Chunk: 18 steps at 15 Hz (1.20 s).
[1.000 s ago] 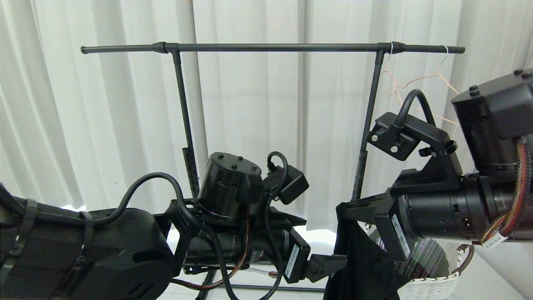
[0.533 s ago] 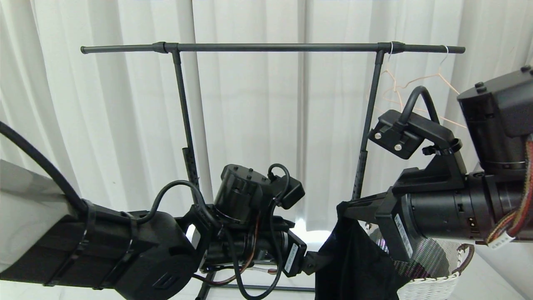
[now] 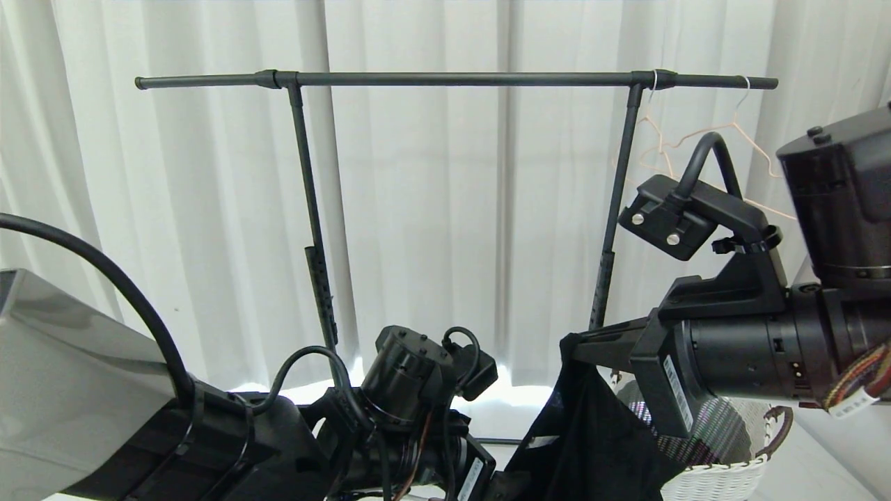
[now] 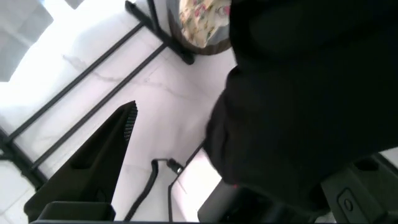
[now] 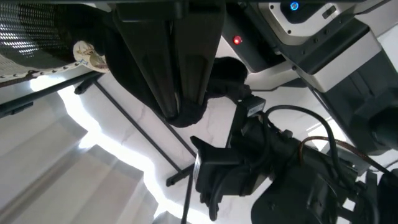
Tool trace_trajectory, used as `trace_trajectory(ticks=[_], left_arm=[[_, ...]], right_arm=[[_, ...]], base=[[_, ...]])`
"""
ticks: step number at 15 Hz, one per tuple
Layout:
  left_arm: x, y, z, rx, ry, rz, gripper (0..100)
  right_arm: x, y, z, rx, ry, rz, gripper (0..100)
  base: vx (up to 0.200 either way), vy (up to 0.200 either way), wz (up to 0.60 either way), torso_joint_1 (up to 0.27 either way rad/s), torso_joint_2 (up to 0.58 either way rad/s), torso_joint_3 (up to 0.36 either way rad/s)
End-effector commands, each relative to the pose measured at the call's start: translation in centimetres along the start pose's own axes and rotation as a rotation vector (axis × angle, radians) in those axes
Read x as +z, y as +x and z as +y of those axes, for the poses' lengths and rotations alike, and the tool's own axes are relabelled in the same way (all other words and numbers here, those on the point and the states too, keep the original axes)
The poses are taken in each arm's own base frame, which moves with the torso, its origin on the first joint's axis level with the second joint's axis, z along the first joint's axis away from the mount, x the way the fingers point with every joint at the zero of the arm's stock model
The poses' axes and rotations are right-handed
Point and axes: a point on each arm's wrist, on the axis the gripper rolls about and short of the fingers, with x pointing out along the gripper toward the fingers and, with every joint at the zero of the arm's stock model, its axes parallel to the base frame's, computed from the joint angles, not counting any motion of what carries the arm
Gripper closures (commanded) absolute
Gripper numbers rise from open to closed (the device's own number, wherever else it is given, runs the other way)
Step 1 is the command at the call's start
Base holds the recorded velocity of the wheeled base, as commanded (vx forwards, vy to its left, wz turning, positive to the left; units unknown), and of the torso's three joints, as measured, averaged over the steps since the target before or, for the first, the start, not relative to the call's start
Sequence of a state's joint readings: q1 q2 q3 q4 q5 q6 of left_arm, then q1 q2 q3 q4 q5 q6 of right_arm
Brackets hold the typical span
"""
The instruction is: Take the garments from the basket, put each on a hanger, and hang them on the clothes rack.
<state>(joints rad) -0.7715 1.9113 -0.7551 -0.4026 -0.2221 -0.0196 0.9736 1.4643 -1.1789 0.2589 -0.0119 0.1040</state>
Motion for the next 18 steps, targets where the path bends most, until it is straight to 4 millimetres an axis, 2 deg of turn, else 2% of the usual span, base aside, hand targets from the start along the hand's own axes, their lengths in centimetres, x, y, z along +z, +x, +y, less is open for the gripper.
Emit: trace_trajectory(ticks=[1, 7, 8, 11, 14, 16, 18], left_arm=[[-0.2, 0.0, 0.0, 0.009, -0.001, 0.004, 0], [-1.4, -0.1, 0.0, 0.011, -0.008, 0.043, 0], [-1.5, -0.1, 0.0, 0.011, -0.01, 0.046, 100], [-1.5, -0.2, 0.0, 0.017, -0.009, 0.047, 100], [-2.0, -0.2, 0.0, 0.153, -0.001, 0.06, 100], [-1.8, -1.1, -0.1, 0.182, -0.001, 0.03, 100], [-0.4, -3.0, -0.4, 0.177, -0.061, -0.057, 100]], right_arm=[[0.0, -0.2, 0.0, 0.002, 0.0, -0.006, 100], [0.1, -0.4, 0.0, 0.003, 0.0, -0.012, 100], [0.1, -0.5, 0.0, 0.003, 0.0, -0.013, 100], [0.0, -0.5, 0.0, 0.001, 0.0, -0.013, 100], [-0.2, -0.4, 0.0, -0.003, 0.031, 0.0, 100], [-0.3, -0.1, -0.1, -0.012, 0.082, 0.008, 100], [-1.0, 0.2, -0.2, -0.02, 0.115, 0.031, 100]], base=[[0.0, 0.0, 0.0, 0.0, 0.0, 0.0], [0.0, 0.0, 0.0, 0.0, 0.0, 0.0], [0.0, 0.0, 0.0, 0.0, 0.0, 0.0], [0.0, 0.0, 0.0, 0.0, 0.0, 0.0], [0.0, 0.0, 0.0, 0.0, 0.0, 0.0], [0.0, 0.0, 0.0, 0.0, 0.0, 0.0], [0.0, 0.0, 0.0, 0.0, 0.0, 0.0]])
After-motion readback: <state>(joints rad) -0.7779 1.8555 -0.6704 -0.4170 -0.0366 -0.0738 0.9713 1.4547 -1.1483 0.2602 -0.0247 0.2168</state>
